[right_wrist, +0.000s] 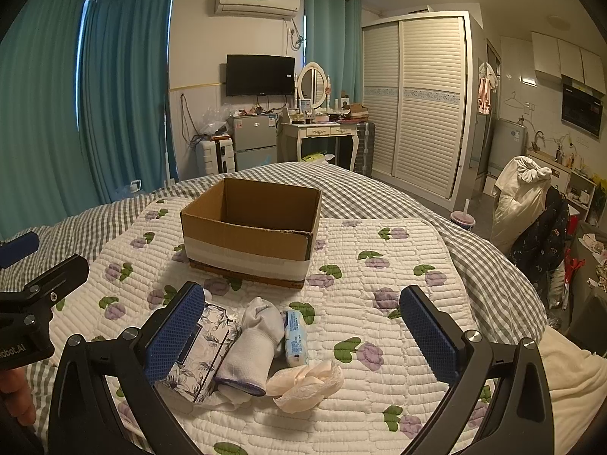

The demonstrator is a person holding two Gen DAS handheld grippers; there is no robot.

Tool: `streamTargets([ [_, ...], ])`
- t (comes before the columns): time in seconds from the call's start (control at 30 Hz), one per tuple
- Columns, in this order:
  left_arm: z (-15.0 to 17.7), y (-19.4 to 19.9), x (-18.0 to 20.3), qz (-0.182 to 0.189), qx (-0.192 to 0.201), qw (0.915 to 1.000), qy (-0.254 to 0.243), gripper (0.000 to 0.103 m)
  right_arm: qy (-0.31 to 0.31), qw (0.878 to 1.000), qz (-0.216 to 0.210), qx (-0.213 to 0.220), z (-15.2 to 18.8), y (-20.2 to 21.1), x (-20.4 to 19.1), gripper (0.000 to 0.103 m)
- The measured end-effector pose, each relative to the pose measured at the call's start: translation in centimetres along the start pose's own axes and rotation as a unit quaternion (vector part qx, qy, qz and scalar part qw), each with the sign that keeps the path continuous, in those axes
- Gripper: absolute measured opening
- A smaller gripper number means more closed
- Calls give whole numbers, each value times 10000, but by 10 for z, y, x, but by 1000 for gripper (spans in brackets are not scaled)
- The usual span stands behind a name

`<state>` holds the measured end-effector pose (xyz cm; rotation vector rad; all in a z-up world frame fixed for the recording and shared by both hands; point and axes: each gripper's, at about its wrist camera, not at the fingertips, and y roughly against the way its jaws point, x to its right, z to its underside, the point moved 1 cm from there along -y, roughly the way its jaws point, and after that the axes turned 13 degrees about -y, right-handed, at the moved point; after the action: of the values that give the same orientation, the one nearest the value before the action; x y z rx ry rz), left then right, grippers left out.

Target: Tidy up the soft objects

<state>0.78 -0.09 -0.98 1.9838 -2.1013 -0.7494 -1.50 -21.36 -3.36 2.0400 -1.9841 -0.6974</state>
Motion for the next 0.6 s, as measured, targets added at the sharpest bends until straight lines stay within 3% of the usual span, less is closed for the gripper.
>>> streamTargets([
  [0.6,1,1,1,3,3,10000,0,103,19,10000,-11,-19,3,1,0,103],
])
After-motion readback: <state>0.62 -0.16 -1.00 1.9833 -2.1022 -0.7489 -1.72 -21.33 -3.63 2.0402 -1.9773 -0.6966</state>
